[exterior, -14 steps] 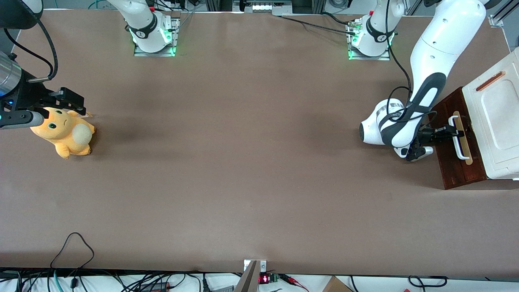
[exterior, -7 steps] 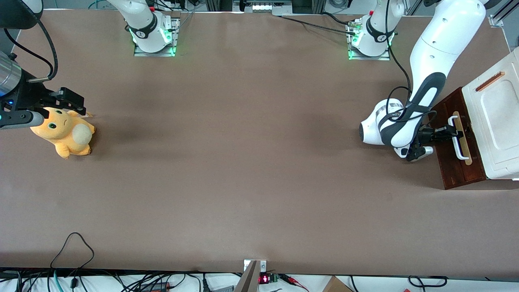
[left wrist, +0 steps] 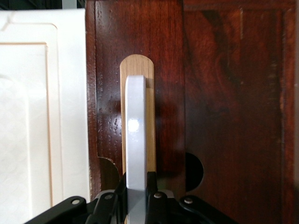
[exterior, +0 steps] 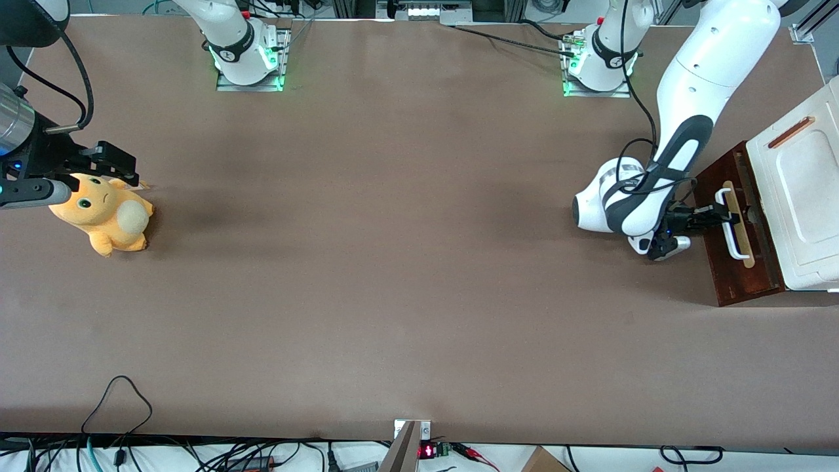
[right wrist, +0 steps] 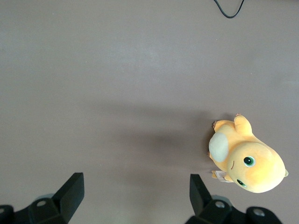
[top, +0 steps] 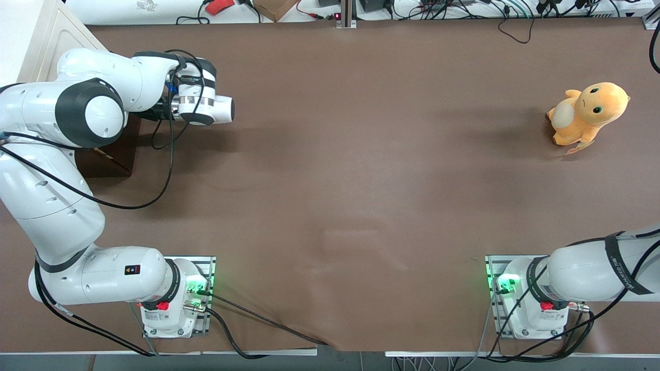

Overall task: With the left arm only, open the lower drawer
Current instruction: 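Pull the handle with the left gripper, sliding the drawer outward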

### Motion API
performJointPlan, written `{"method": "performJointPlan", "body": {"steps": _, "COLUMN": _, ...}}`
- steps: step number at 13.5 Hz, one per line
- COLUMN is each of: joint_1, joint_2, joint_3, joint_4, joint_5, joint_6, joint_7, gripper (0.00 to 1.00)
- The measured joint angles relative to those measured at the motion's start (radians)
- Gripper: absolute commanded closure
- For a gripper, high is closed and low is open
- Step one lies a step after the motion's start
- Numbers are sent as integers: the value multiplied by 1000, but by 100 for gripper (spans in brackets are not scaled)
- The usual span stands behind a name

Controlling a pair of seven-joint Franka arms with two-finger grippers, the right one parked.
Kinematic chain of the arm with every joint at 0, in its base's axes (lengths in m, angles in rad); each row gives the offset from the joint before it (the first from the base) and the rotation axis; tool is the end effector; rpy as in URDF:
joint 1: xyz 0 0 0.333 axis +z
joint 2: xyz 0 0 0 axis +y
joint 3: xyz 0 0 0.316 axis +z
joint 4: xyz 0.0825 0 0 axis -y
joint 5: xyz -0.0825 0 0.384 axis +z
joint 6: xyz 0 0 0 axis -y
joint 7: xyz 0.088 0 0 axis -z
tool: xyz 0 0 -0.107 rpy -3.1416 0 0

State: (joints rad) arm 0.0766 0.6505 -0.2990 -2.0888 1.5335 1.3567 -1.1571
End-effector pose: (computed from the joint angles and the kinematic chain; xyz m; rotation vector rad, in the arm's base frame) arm 0.5157 0.0071 0.1452 -1.5688 0.0373 -0.0303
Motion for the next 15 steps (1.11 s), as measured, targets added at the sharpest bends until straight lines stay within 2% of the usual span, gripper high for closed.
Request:
{"method": "performJointPlan", "body": {"steps": 11, "joint_1": -26, "joint_2": 2, "joint_3": -136, "joint_4": -4, "joint_5": -16, "joint_6": -57, "joint_7": -3, "gripper": 100}}
{"method": "performJointPlan", "body": {"steps": 12, "joint_1": -30, "joint_2": 2, "joint_3": -138, "joint_4": -4, "joint_5": -16, "joint_6": -58, "joint_7": -3, "gripper": 97}}
{"method": "performJointPlan", "body": {"steps": 13, "joint_1": -32, "joint_2": 3, "joint_3": -138, "joint_4": -4, "joint_5": -16, "joint_6": -58, "joint_7": -3, "gripper": 78}}
{"method": "performJointPlan", "body": {"steps": 14, "joint_1": -32, "joint_2": 3, "joint_3": -138, "joint_4": -4, "joint_5": -16, "joint_6": -58, "joint_7": -3, "gripper": 50}}
{"method": "performJointPlan", "body": {"steps": 15, "joint_1": -34, "joint_2": 3, "joint_3": -139, "joint_4": -3, "joint_5": -9, "joint_6": -52, "joint_7": -3, "gripper": 12}}
